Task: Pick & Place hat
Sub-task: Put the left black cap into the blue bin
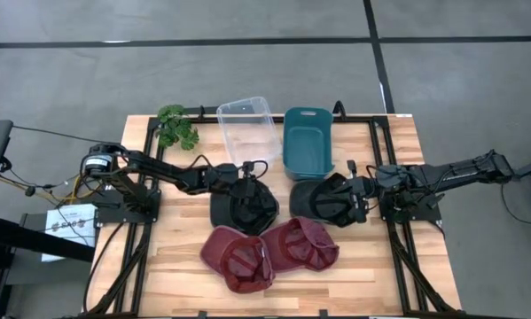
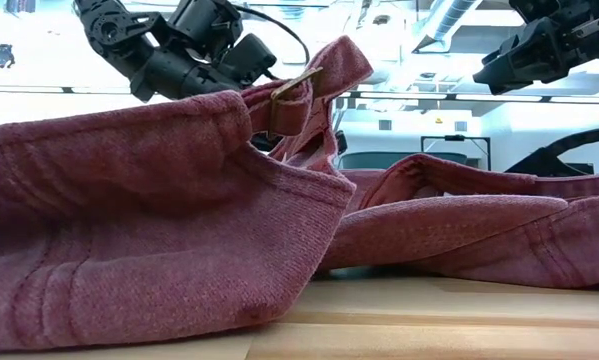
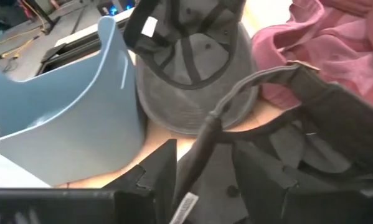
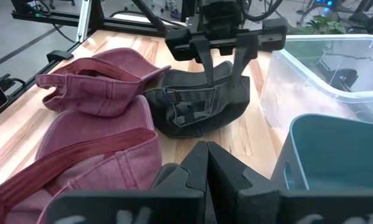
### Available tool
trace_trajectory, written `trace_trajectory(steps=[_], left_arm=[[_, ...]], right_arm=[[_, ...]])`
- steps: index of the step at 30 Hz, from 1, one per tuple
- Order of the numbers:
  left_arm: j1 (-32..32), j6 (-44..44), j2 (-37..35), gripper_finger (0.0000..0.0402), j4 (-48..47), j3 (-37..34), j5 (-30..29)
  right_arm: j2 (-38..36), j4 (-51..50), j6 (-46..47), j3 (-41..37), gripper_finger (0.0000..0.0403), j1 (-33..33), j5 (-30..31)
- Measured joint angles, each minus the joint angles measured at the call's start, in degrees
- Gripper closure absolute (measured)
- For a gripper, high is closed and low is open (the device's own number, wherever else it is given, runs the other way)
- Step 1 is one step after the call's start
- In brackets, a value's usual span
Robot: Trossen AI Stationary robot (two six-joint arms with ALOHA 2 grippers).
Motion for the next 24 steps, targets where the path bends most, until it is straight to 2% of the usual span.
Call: trace_trajectory(steps=[13, 24], left_arm=[[-0.1, -1.5, 0.3, 0.0304, -1.0, -0.3, 0.1], [-0.1, -2.3, 0.3, 0.0325, -0.5, -0.3, 0.1]], right_arm=[[0.0, 0.0, 0.0, 0.0, 0.0403, 0.0, 0.0], [0.0, 0.0, 0.0, 0.0, 0.0403, 0.0, 0.0]])
